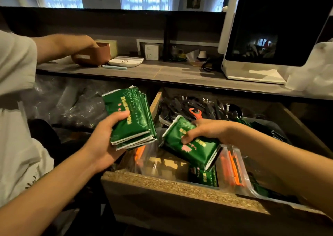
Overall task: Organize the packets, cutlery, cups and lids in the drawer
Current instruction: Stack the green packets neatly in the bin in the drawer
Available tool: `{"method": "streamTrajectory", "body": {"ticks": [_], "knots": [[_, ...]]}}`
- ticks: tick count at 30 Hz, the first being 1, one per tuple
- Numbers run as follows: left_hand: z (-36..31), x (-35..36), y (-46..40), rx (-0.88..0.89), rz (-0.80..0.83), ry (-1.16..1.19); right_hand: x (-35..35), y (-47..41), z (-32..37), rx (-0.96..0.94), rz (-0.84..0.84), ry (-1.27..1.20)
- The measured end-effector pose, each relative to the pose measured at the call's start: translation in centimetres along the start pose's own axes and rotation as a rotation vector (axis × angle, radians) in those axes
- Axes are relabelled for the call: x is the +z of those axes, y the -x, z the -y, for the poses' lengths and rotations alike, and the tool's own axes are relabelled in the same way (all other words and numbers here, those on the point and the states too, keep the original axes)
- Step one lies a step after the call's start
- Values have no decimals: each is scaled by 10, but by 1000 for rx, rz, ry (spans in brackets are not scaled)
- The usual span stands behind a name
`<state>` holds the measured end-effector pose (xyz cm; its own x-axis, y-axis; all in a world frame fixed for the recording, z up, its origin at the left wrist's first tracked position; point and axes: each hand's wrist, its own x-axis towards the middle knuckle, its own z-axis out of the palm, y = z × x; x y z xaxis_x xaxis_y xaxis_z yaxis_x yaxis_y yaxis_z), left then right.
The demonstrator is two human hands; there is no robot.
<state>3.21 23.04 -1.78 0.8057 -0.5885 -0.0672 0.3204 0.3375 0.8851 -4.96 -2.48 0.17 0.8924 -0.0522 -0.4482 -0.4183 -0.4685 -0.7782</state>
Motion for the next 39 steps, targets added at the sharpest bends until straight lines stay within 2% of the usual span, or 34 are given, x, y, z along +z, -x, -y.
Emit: {"method": "streamTrajectory", "body": {"ticks": [5, 9, 15, 22, 28, 32, 34, 36, 39], "knots": [[6, -3, 4, 22, -30, -35, 23, -19, 20, -40, 93, 284], [9, -7, 5, 17, -13, -27, 34, -30, 6, -31, 108, 299], [14, -7, 1, -18, -12, -15, 44, -45, -15, 1, 79, 182], [17, -10, 3, -50, -16, -47, 55, -63, -26, 88, 208, 230], [17, -9, 1, -55, -13, -72, 44, -64, -36, 8, 118, 211], [17, -10, 2, -53, -10, -56, 40, -56, -36, -130, -111, 581], [16, -10, 2, -50, -13, -62, 43, -46, -33, -216, -209, 608], [17, -10, 2, -48, -17, -73, 51, -37, -34, -285, -240, 627], [16, -10, 2, -49, -27, -86, 68, -37, -48, -394, -226, 1008]]}}
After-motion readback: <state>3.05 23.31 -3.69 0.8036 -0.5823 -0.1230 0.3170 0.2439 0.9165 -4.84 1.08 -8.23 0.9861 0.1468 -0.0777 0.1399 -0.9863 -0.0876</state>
